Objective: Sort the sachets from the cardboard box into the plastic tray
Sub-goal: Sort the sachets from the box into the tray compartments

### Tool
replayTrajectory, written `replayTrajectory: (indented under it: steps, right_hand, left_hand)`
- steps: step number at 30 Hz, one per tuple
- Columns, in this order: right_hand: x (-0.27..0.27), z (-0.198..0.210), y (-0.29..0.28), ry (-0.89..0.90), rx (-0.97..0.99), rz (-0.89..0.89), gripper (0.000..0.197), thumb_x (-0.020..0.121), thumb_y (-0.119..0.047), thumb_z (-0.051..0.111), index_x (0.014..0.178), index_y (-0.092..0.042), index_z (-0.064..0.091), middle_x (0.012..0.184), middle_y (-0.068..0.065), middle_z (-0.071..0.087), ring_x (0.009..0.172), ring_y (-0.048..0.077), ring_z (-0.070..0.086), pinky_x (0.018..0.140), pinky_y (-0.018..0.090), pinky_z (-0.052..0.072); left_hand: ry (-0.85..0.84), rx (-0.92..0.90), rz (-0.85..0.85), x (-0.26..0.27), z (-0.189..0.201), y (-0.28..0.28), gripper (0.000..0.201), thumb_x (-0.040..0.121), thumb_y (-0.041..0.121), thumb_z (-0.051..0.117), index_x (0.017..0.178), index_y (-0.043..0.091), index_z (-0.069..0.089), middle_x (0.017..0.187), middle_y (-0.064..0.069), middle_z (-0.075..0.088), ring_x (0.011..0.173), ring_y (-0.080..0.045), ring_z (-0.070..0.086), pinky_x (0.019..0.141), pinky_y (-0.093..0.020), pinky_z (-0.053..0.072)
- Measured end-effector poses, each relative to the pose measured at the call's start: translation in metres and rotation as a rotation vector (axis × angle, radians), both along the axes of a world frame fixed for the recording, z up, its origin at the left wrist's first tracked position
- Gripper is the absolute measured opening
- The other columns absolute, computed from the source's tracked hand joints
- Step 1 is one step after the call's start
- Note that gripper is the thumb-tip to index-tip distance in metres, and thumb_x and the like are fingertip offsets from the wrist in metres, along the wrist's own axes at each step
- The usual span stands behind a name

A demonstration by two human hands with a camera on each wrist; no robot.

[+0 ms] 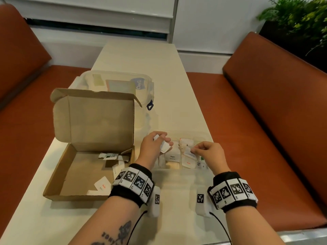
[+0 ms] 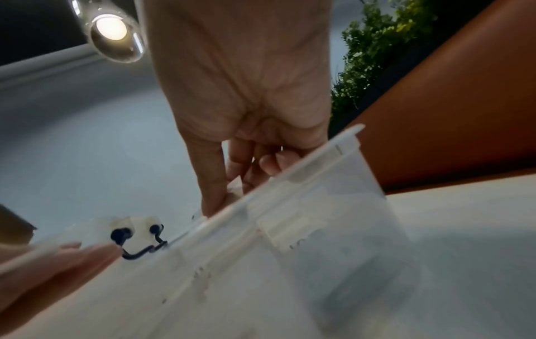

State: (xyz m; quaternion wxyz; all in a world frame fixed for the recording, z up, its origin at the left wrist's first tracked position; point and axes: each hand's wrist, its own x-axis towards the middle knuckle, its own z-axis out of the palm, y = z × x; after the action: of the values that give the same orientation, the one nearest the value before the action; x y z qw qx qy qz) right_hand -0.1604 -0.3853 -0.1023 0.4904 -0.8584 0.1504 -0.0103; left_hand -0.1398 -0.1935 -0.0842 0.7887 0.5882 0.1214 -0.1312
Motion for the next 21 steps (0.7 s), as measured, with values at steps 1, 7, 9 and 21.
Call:
replayTrajectory:
  steps: [1,7,9,21]
  right_hand:
    - [0.000,0.002,0.001,-0.014,0.027,0.000,0.007,0.076,-0.014,0.077,0.073,-0.011,0.071,0.074,0.005,0.070,0.075,0.016,0.062,0.074,0.029,0.050]
    - [0.008,0.000,0.032,-0.027,-0.034,0.146,0.019,0.074,-0.014,0.078,0.062,-0.023,0.066,0.061,-0.010,0.061,0.057,0.001,0.052,0.052,0.004,0.038]
    - [0.009,-0.009,0.042,0.000,-0.087,0.170,0.019,0.074,-0.015,0.078,0.062,-0.023,0.066,0.061,-0.010,0.060,0.059,0.002,0.053,0.052,0.007,0.038]
    - [0.019,-0.028,0.057,-0.068,-0.641,0.327,0.013,0.077,-0.023,0.073,0.077,-0.016,0.061,0.082,-0.001,0.052,0.083,0.015,0.041,0.067,0.024,0.033]
  left_hand:
    - [-0.005,-0.001,0.011,0.000,0.000,0.000,0.017,0.097,0.005,0.046,0.108,0.000,0.059,0.086,-0.016,0.059,0.073,-0.026,0.061,0.071,-0.033,0.056]
    - [-0.047,0.098,0.065,-0.001,-0.004,0.002,0.020,0.098,0.008,0.047,0.110,0.003,0.061,0.101,-0.019,0.067,0.079,-0.021,0.068,0.070,-0.028,0.058]
    - [-0.056,0.100,0.070,-0.002,-0.004,0.003,0.020,0.098,0.007,0.046,0.110,0.003,0.061,0.100,-0.019,0.066,0.081,-0.023,0.068,0.080,-0.037,0.057]
    - [-0.060,0.085,0.093,-0.003,-0.010,0.003,0.017,0.097,0.006,0.047,0.107,0.003,0.061,0.094,-0.017,0.066,0.074,-0.019,0.069,0.072,-0.032,0.059]
